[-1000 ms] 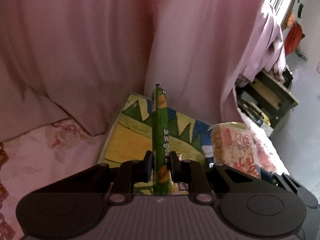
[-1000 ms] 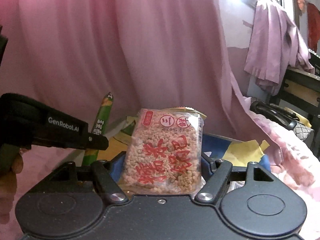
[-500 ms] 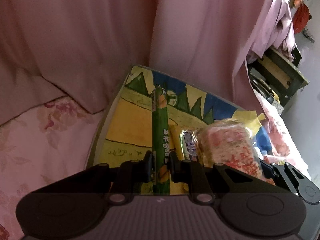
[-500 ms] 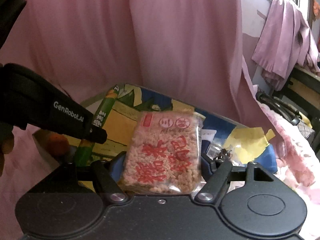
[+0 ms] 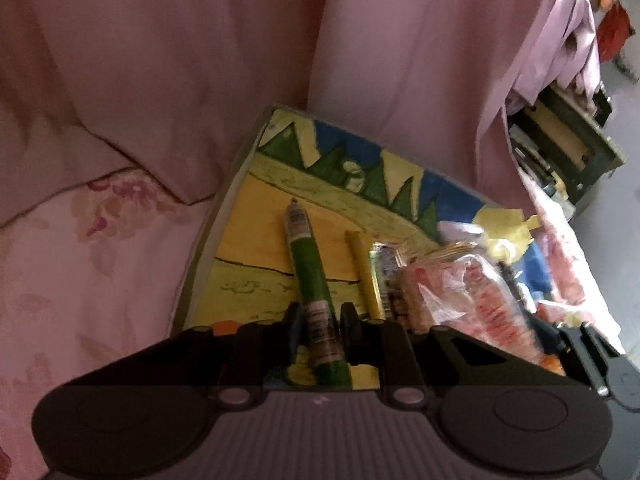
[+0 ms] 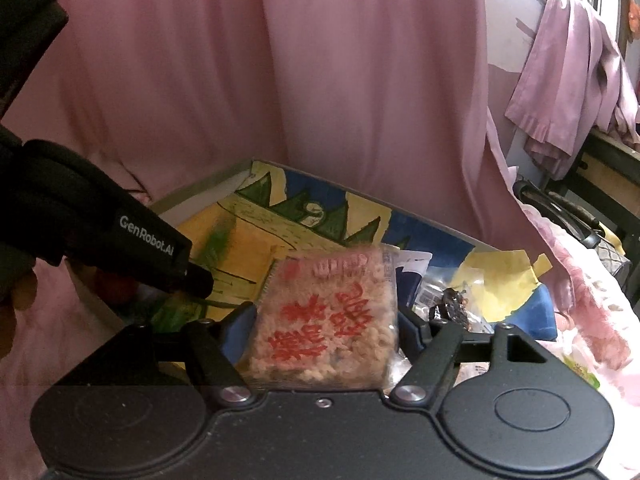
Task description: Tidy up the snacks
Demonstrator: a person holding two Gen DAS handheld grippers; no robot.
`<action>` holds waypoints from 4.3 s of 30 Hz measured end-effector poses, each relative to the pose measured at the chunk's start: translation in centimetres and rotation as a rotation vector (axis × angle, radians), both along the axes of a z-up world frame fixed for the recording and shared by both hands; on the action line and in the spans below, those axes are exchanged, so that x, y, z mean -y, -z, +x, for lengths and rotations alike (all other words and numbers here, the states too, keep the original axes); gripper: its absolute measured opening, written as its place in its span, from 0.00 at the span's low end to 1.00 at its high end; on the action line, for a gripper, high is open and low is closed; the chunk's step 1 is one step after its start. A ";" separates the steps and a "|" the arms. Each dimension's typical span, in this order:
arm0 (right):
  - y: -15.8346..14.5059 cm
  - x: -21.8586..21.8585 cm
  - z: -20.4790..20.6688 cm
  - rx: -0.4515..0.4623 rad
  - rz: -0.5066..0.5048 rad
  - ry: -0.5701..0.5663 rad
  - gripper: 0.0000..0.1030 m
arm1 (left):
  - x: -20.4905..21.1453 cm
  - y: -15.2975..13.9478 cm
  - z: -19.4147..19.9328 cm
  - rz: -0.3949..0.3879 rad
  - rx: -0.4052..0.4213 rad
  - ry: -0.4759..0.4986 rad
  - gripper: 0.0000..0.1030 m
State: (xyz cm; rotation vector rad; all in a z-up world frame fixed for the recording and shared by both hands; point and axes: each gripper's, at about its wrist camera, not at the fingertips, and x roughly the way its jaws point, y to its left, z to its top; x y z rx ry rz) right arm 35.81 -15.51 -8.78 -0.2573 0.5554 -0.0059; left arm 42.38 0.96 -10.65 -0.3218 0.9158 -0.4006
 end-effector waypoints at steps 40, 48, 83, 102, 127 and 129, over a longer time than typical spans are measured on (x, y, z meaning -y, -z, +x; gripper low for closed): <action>-12.3 5.5 -17.7 0.345 0.230 0.071 0.99 | -1.2 -13.9 -20.4 0.227 0.501 -0.279 1.00; -12.5 5.7 -22.0 0.357 0.230 0.060 0.99 | -0.2 -14.0 -24.5 0.226 0.545 -0.305 1.00; -10.3 5.9 -31.0 0.242 0.289 0.083 0.99 | 0.7 -11.2 -34.2 0.317 0.481 -0.277 1.00; -7.7 5.1 -30.7 0.106 0.344 0.124 0.99 | 0.8 -10.2 -34.2 0.377 0.396 -0.274 1.00; -6.4 4.6 -29.2 0.048 0.320 0.164 0.99 | 0.5 -9.3 -32.9 0.399 0.313 -0.279 1.00; -6.4 4.5 -29.2 0.047 0.319 0.164 0.99 | 0.4 -9.3 -32.9 0.398 0.314 -0.278 1.00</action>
